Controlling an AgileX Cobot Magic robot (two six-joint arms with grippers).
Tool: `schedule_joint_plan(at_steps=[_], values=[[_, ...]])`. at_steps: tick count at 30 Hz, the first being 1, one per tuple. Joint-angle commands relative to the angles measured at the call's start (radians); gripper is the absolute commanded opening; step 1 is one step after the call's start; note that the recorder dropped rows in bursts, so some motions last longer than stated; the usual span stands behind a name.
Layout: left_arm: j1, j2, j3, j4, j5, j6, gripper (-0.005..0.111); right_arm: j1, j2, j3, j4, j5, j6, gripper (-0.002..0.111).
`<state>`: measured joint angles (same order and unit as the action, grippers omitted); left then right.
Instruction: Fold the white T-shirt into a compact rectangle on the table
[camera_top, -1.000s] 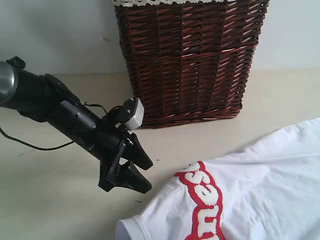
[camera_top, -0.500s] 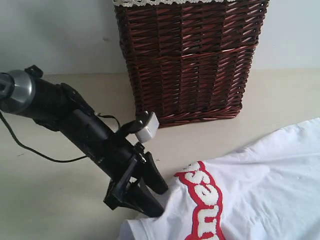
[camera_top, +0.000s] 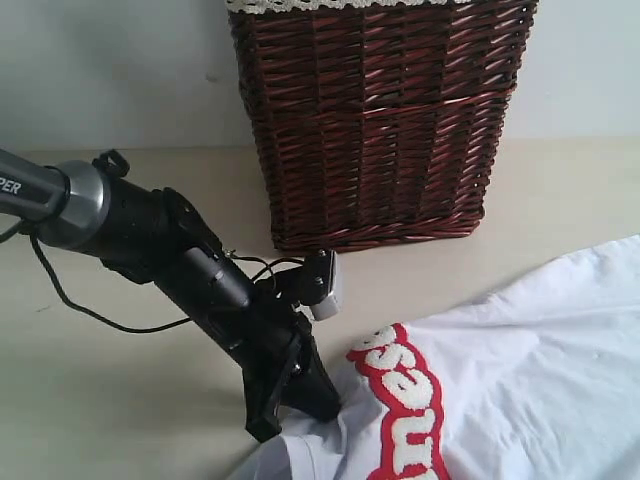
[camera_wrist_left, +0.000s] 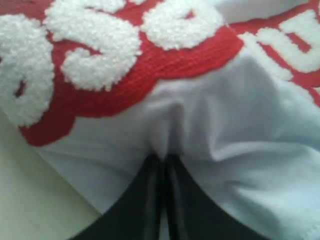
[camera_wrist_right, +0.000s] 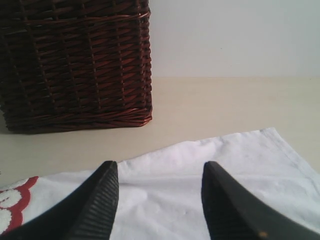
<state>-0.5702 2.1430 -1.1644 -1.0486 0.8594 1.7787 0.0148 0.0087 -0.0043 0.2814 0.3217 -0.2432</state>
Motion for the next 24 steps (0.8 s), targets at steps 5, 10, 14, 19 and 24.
schedule_joint_plan(at_steps=[5,10,14,19,24], values=[[0.062,-0.029,0.002,0.198,-0.151,-0.040,0.000,-0.003,0.002,0.004,0.001,-0.009,-0.009,0.051],[0.204,-0.088,0.002,0.169,-0.222,-0.005,0.000,-0.003,0.002,0.004,0.001,-0.009,-0.009,0.051],[0.315,-0.158,0.002,0.172,-0.270,0.095,0.000,-0.003,0.002,0.004,0.001,-0.009,-0.009,0.051],[0.312,-0.251,0.002,0.177,0.251,0.228,0.000,-0.003,0.002,0.004,0.001,-0.009,-0.009,0.051],[0.265,-0.271,0.017,0.189,0.362,0.064,0.000,-0.003,0.002,0.004,0.001,-0.009,-0.009,0.051]])
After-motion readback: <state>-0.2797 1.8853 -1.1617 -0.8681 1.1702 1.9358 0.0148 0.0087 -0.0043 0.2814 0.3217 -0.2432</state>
